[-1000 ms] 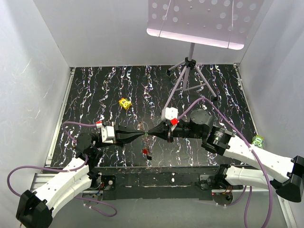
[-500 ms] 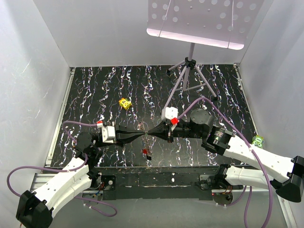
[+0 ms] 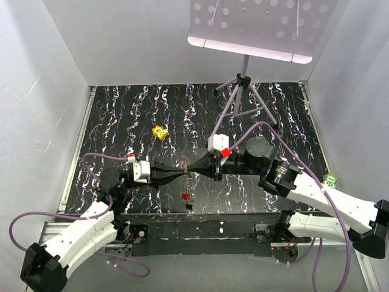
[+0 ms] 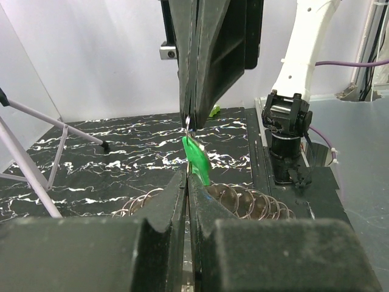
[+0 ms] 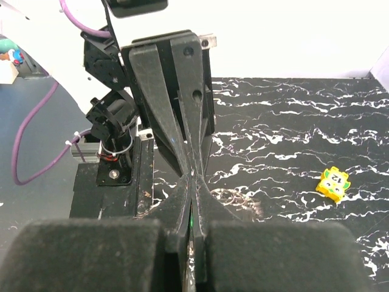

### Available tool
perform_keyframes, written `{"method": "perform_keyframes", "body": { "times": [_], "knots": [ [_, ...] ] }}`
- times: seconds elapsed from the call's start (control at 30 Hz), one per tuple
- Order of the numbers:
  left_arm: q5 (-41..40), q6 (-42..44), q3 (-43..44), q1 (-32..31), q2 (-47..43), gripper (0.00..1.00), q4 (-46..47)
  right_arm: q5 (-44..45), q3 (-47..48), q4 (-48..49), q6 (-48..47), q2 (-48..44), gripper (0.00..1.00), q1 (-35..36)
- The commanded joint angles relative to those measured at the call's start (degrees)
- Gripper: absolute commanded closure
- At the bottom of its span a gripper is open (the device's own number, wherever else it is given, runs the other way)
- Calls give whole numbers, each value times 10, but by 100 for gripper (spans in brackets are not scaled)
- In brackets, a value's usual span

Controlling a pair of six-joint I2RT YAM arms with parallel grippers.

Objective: Put the keys on the keyring

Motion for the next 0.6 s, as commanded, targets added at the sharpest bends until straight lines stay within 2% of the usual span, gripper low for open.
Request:
{"method": "perform_keyframes", "body": {
  "times": [0.0, 0.57],
  "knots": [
    [-4, 3, 11, 1, -9, 100, 10, -11, 37, 9, -18, 0, 99, 2],
    [-40, 33, 8, 1, -39, 100, -27, -24, 30, -42, -55, -17, 99, -13]
  ]
}}
